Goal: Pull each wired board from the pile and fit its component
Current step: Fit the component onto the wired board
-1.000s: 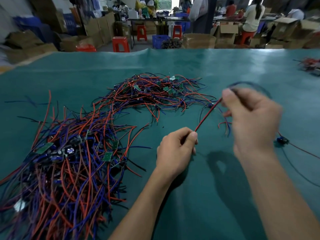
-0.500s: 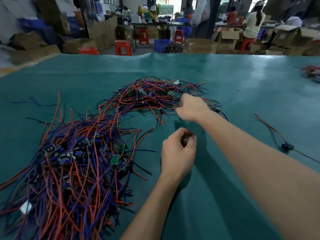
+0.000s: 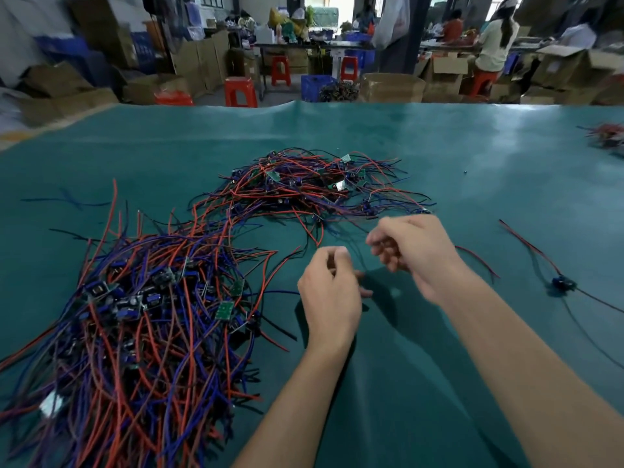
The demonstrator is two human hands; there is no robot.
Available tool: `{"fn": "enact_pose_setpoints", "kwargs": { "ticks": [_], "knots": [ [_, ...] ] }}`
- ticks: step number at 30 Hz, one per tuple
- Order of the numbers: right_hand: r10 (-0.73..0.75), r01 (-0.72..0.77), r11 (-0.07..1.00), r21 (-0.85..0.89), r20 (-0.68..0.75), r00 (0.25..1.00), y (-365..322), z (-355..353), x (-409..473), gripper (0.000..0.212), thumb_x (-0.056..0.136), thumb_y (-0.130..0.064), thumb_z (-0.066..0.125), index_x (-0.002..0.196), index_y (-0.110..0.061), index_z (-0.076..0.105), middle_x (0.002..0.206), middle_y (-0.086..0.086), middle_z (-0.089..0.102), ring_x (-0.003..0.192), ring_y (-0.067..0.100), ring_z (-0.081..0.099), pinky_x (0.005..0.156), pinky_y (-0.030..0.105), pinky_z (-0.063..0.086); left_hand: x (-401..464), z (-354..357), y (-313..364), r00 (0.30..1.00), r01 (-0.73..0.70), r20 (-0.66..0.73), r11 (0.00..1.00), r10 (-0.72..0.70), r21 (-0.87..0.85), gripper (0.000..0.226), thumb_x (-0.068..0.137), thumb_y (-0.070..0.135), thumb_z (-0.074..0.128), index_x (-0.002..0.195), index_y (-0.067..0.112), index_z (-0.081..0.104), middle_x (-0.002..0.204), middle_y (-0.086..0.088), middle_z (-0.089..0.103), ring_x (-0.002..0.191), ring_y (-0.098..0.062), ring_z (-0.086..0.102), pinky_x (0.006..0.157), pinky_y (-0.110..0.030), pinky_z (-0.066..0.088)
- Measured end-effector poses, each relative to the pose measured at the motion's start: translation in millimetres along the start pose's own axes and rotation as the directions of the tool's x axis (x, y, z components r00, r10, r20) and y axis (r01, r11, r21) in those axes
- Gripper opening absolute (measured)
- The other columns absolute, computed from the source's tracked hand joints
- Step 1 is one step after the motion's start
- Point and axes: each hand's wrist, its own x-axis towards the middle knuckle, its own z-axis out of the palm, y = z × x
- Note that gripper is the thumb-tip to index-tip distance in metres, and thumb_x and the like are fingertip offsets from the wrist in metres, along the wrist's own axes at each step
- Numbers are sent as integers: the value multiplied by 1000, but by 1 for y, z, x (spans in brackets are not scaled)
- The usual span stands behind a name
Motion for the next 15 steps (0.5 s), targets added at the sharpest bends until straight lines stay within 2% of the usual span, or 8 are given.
{"fn": "enact_pose_setpoints", "kwargs": {
  "ticks": [2,4,5,7,10,13,14,15],
  "knots": [
    [6,-8,1000,18,96,995,6,4,-24,15,65,-17,61,54,-12,70,56,8,61,43,14,47,38,19,33,2,0,-1,999,-29,-15,996,30,82,34,101,34,49,76,17,63,68,0,70,62,-22,69,65,-37,52],
    [34,-39,999,18,230,973,10,6,-39,14,62,-18,58,53,-13,67,56,9,60,42,14,46,39,18,31,3,-1,-3,998,-51,-12,985,54,164,43,101,40,50,67,16,59,61,5,63,66,-20,59,66,-37,45],
    [51,-59,998,21,292,955,11,6,-43,13,61,-17,56,52,-13,65,55,9,59,42,15,46,39,18,29,4,-1,-3,998,-57,12,987,56,152,43,101,40,52,66,17,59,59,6,61,64,-18,56,66,-37,44],
    [69,-87,996,28,402,913,11,1,-45,13,60,-13,52,51,-11,61,52,10,56,40,15,43,38,16,26,4,-2,-3,998,-41,56,996,37,81,26,99,30,59,77,18,66,62,9,67,65,-13,63,67,-32,50],
    [88,-135,990,39,580,810,11,-11,-44,11,57,-9,50,51,-8,59,48,12,51,37,16,37,39,14,23,4,-2,-1,997,36,76,999,-34,-37,7,97,11,61,97,8,68,73,3,76,56,-6,67,54,-20,51],
    [112,-169,986,7,721,684,13,-23,-43,10,62,-16,62,66,-8,65,52,14,54,38,16,37,40,14,25,3,-3,0,995,62,86,997,-58,-46,6,93,5,63,94,9,68,75,-1,76,54,-5,66,55,-17,51],
    [136,-185,983,-10,721,679,14,-27,-42,10,69,-19,67,74,-10,67,53,14,56,37,13,37,39,14,25,2,-4,0,995,49,86,998,-46,-26,9,92,4,64,92,12,68,71,1,74,53,-6,64,56,-19,51],
    [162,-203,979,-19,677,717,15,-28,-41,9,77,-21,71,79,-14,67,53,13,56,35,11,36,38,13,24,1,-4,0,995,36,95,999,-35,-7,13,90,3,64,89,15,69,68,2,72,52,-8,62,55,-22,50]
  ]
}}
